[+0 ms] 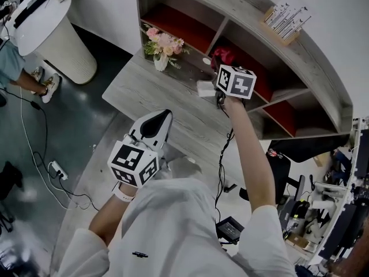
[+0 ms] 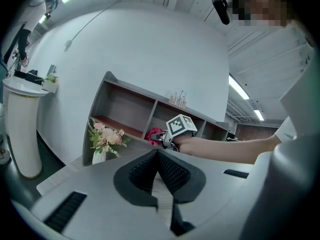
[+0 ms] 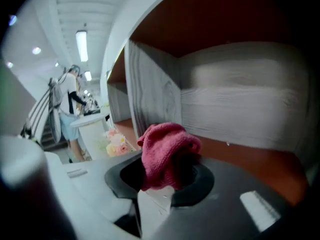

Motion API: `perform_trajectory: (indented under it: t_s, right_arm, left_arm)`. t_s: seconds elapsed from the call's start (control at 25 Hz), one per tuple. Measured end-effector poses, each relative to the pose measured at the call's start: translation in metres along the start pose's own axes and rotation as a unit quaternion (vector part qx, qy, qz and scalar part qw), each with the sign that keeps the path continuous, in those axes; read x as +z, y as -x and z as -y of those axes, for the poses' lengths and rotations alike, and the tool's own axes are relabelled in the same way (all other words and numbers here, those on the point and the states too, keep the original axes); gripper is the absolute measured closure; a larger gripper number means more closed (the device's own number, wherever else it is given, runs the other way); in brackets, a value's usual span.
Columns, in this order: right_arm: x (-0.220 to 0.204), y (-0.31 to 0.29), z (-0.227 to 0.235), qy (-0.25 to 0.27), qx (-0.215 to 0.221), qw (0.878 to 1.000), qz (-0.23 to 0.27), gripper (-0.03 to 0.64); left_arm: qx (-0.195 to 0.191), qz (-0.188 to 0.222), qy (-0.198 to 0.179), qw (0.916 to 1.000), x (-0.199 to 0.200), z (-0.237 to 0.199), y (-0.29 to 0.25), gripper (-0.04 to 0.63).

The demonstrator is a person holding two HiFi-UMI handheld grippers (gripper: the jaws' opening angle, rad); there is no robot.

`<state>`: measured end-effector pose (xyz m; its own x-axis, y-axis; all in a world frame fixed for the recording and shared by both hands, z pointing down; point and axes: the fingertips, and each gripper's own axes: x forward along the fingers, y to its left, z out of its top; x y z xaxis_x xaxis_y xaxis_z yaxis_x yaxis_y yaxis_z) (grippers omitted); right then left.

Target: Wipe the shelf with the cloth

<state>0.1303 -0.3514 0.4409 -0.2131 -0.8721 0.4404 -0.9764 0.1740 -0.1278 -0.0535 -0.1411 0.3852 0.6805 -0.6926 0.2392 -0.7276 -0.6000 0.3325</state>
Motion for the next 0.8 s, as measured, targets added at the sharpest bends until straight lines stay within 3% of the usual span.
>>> perform_trajectory:
  t_s: [0.12, 0.4, 0.68, 0.8]
  right_arm:
    - [-0.005, 0.022, 0.022, -0.09, -0.037, 0.995, 0.022, 0.497]
    - [-0.022, 0.069, 0.074, -0.217, -0.074, 0.971, 0.067, 0.499]
    - [-0.045, 0.126, 0.145, -0.359, -0.14, 0.915, 0.123, 0.499]
    - [-0.051, 0.143, 0.164, -0.381, -0.162, 0.9, 0.135, 0.499]
  left_arm:
    - [-0.008, -0.002, -0.003, 1.0, 0.001, 0.005, -0.005, 0.589]
    - [-0.032, -0.012, -0.011, 0.9993, -0.002, 0.026, -0.021, 0.589]
    - [-0.059, -0.022, -0.02, 0.9978, -0.008, 0.05, -0.031, 0.589]
    - [-0.068, -0.026, -0.025, 0.9971, -0.01, 0.059, -0.033, 0.589]
